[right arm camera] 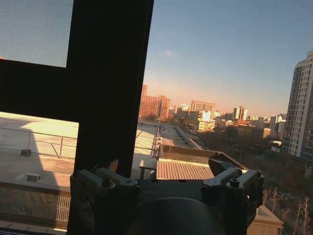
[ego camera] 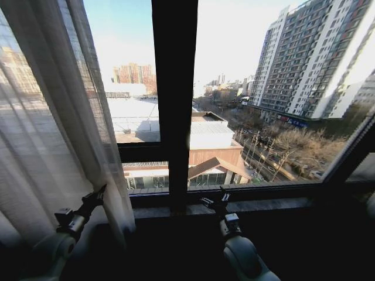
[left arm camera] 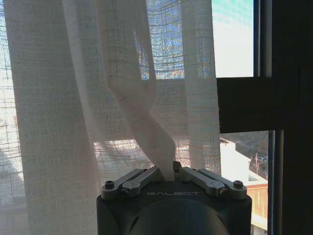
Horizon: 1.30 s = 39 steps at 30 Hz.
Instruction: Open the curtains by pulling them apart, changing their state from closed to fully open.
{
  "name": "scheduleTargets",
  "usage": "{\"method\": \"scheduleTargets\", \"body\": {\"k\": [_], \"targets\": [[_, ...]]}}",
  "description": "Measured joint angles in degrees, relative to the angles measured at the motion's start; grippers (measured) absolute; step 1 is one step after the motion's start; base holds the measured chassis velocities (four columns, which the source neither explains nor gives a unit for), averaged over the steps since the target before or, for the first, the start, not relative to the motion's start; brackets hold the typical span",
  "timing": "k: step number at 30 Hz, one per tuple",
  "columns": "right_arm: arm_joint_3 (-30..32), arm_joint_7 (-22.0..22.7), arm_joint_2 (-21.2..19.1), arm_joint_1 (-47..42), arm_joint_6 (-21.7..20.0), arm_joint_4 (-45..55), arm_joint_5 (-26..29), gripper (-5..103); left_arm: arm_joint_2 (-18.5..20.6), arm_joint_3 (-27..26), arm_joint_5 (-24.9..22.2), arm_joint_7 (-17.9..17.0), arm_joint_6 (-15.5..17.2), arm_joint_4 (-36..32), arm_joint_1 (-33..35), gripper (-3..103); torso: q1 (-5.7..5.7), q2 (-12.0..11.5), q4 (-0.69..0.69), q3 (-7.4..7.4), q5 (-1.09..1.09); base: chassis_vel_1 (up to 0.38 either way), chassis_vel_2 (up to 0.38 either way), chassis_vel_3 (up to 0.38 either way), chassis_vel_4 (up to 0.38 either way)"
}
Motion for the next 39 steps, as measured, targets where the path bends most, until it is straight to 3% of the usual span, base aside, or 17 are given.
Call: {"method": "scheduleTargets", "body": {"k": [19, 39], "targets": [[-0.4, 0.0, -0.9, -0.5, -0.5, 1.8, -0.5, 100, -1.7, -1.4, 1.0, -1.3, 0.1, -3.9, 3.1, 0, 0.00, 0.0, -0.01, 0.00, 0.01, 0.040, 0.035, -0.036, -0.040], [-1.2, -0.2, -1.5, -2.0, -0.4, 3.7, -0.8, 100, -3.0, -3.5, 2.0, -1.5, -0.4, -7.0, 6.8, 0, 0.00, 0.0, -0.01, 0.00, 0.00, 0.292, 0.290, -0.293, -0.293]]}}
